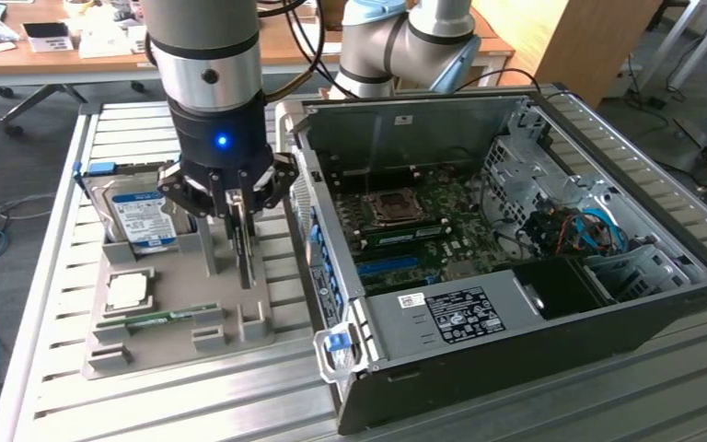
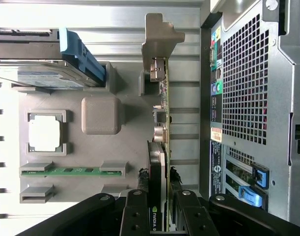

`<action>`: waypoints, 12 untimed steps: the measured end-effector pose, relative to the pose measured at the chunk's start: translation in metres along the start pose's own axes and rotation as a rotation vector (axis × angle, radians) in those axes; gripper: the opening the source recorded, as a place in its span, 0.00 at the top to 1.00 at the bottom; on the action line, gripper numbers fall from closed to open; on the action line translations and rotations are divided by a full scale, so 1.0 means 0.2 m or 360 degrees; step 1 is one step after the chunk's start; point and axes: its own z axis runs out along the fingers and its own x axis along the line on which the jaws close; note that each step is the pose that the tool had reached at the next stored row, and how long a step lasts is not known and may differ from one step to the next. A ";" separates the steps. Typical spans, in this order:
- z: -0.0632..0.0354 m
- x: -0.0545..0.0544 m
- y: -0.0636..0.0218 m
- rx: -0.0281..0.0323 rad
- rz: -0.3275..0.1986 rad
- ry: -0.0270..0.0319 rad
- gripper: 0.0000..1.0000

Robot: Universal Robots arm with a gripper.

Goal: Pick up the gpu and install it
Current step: 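Pick up the gpu and move the gpu toward the slot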

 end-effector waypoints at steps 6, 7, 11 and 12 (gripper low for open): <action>-0.011 0.00 0.000 0.00000 0.0000 0.00001 0.73; -0.017 0.00 0.001 0.00001 0.0000 0.00002 0.73; -0.062 0.00 0.002 0.00000 0.0000 0.00000 0.73; -0.071 0.00 0.002 0.00000 0.0000 0.00000 0.73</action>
